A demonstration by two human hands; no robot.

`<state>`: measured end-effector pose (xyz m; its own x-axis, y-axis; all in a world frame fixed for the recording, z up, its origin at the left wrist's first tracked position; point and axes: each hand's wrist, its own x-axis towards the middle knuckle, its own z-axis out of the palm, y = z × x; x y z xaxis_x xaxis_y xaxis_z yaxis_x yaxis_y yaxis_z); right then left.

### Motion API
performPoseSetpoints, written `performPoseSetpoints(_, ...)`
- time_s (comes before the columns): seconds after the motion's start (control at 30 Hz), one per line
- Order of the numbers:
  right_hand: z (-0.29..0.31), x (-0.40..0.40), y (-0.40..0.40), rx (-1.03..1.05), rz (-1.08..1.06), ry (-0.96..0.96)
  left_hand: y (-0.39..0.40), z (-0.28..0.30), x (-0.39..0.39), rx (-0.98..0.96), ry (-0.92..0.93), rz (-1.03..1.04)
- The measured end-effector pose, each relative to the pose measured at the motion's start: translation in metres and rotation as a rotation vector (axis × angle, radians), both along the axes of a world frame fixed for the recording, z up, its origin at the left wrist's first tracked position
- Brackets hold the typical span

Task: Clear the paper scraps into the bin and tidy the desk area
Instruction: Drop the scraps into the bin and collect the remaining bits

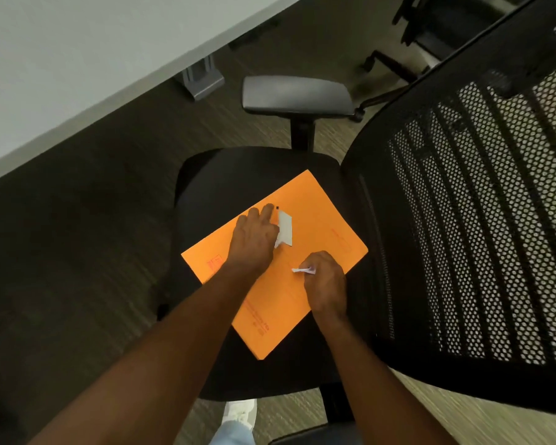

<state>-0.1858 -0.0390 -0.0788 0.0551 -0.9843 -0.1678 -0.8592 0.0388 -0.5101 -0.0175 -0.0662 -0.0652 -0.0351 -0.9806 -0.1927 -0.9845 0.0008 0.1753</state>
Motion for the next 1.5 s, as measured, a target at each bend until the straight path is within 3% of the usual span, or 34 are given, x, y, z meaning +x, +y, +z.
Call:
performPoseSetpoints(0.17, -0.003, -0.003, 0.004, 0.003, 0.016, 0.004, -0.021, -0.001, -0.006, 0.018, -0.03, -0.337)
performPoseSetpoints(0.37, -0.003, -0.005, 0.003, -0.014, 0.053, 0.024, -0.028, -0.001, -0.009, -0.007, -0.113, -0.324)
performPoseSetpoints(0.53, -0.001, -0.005, 0.001, -0.015, 0.062, 0.039, -0.023, 0.0, -0.015, 0.044, -0.032, -0.221)
performPoseSetpoints(0.63, 0.002, -0.003, -0.003, -0.013, 0.064, 0.034, -0.021, 0.005, -0.007, 0.12, 0.104, -0.032)
performPoseSetpoints(0.73, 0.009, 0.007, -0.012, -0.041, 0.069, 0.035, -0.018, 0.005, 0.009, 0.158, 0.41, 0.335)
performPoseSetpoints(0.87, 0.025, 0.039, -0.026, -0.128, 0.056, -0.068, -0.004, 0.007, 0.037, 0.044, 0.733, 0.655)
performPoseSetpoints(1.0, 0.044, 0.085, -0.03, -0.164, 0.132, -0.123, 0.026, 0.008, 0.079, -0.064, 0.922, 0.904)
performPoseSetpoints(1.27, 0.067, 0.195, 0.037, -0.162, 0.391, -0.249, 0.168, -0.003, 0.188, -0.163, 1.09, 1.403)
performPoseSetpoints(1.5, 0.061, 0.324, 0.149, -0.042, 0.657, -0.205, 0.334, -0.009, 0.309, -0.241, 0.94, 1.661)
